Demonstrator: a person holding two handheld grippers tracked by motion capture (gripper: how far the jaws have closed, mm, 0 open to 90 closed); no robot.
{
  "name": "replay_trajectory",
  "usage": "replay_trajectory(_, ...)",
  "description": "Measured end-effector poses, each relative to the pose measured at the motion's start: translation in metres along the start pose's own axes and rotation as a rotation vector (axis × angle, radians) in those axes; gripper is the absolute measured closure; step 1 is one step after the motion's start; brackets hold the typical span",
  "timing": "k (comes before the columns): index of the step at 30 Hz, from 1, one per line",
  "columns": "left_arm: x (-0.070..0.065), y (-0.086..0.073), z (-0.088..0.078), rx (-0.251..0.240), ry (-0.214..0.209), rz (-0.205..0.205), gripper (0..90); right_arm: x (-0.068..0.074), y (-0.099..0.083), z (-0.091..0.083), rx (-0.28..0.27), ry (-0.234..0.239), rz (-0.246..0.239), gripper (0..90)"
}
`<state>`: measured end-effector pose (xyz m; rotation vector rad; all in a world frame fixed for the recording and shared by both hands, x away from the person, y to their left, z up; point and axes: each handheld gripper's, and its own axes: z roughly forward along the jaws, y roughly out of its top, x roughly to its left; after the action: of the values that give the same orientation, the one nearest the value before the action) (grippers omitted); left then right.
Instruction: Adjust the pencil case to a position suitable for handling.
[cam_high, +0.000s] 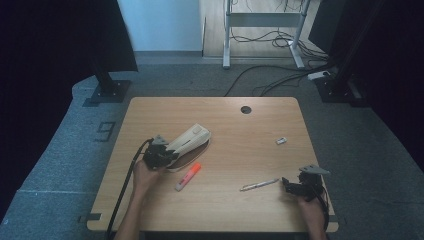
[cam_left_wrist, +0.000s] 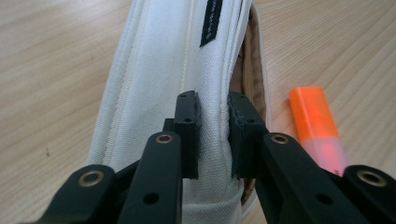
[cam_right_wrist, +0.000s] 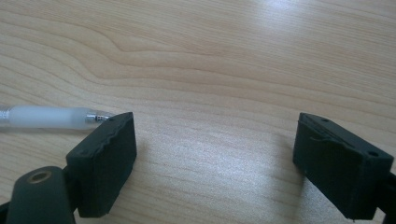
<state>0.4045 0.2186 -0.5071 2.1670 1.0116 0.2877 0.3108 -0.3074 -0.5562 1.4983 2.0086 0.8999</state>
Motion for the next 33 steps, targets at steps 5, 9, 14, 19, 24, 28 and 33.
replay_trajectory(5, 0.007, -0.010, -0.005, -0.056, -0.052, -0.048, 77.5, 0.003, -0.001, -0.001, -0.002, -0.008, 0.004, 13.3)
replay_trajectory(9, 0.009, -0.010, -0.011, -0.062, -0.072, -0.048, 77.7, 0.003, -0.001, -0.001, -0.001, -0.013, 0.013, 13.2)
replay_trajectory(14, 0.012, -0.009, -0.017, -0.084, -0.088, -0.067, 77.9, 0.004, -0.001, -0.001, -0.001, -0.015, 0.015, 13.1)
replay_trajectory(19, 0.009, -0.008, -0.023, -0.100, -0.080, -0.075, 78.0, 0.004, -0.001, -0.001, 0.000, -0.005, 0.009, 13.0)
replay_trajectory(24, 0.008, -0.007, -0.026, -0.112, -0.075, -0.075, 78.0, 0.005, -0.001, -0.001, 0.000, 0.016, -0.013, 12.7)
replay_trajectory(28, 0.008, -0.006, -0.029, -0.126, -0.078, -0.086, 78.1, 0.005, -0.001, -0.001, 0.001, 0.024, -0.018, 12.6)
replay_trajectory(33, 0.006, -0.006, -0.029, -0.132, -0.072, -0.077, 78.3, 0.005, -0.001, -0.001, 0.002, 0.027, -0.020, 12.6)
